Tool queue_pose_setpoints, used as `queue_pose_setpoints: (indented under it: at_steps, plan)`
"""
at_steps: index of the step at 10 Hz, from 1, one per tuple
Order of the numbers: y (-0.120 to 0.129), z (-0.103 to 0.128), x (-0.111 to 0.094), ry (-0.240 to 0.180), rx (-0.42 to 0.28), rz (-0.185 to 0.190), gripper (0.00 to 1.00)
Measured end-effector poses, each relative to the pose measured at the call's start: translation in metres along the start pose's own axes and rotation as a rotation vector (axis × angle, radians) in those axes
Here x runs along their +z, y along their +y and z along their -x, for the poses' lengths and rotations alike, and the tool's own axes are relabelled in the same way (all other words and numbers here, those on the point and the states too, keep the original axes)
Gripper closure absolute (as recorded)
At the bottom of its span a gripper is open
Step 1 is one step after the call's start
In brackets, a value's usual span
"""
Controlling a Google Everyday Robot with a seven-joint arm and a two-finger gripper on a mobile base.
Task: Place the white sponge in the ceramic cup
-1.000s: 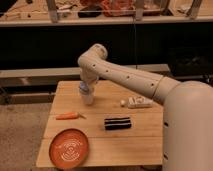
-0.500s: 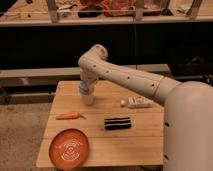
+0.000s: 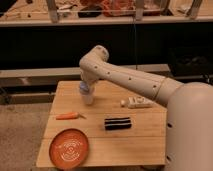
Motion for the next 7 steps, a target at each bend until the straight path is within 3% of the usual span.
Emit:
queue_pose_setpoints:
  at_steps: [7]
  plan:
    - [-0.0025,-0.0033,-0.0011,0.009,-0.007,-0.021,0.98]
